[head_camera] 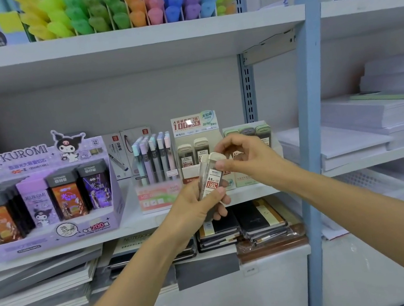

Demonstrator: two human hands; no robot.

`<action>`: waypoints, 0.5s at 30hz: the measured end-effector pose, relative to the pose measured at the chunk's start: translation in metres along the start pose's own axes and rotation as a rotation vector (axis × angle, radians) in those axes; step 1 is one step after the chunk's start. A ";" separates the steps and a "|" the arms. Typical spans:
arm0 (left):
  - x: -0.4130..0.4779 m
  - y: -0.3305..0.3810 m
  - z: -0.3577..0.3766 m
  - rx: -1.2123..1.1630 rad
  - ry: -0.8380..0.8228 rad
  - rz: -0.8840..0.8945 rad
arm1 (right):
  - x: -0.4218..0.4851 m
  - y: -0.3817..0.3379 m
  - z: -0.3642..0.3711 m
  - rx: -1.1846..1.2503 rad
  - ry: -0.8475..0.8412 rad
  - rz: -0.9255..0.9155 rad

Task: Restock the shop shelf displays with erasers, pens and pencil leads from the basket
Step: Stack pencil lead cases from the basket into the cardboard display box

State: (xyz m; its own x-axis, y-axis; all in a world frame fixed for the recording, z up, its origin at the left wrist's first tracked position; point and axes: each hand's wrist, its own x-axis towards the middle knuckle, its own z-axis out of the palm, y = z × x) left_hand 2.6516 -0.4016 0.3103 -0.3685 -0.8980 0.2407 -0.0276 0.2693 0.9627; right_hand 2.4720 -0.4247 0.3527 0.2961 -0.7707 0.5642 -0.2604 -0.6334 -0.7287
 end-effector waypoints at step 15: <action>-0.002 -0.001 -0.023 1.281 0.489 0.647 | 0.028 -0.028 -0.043 -0.325 0.328 -0.111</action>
State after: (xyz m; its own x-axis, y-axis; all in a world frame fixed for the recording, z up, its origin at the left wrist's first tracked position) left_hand 2.6734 -0.4079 0.3117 -0.3051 -0.4641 0.8316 -0.8468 0.5317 -0.0140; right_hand 2.4477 -0.4315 0.4057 0.0464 -0.6453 0.7625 -0.5336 -0.6613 -0.5272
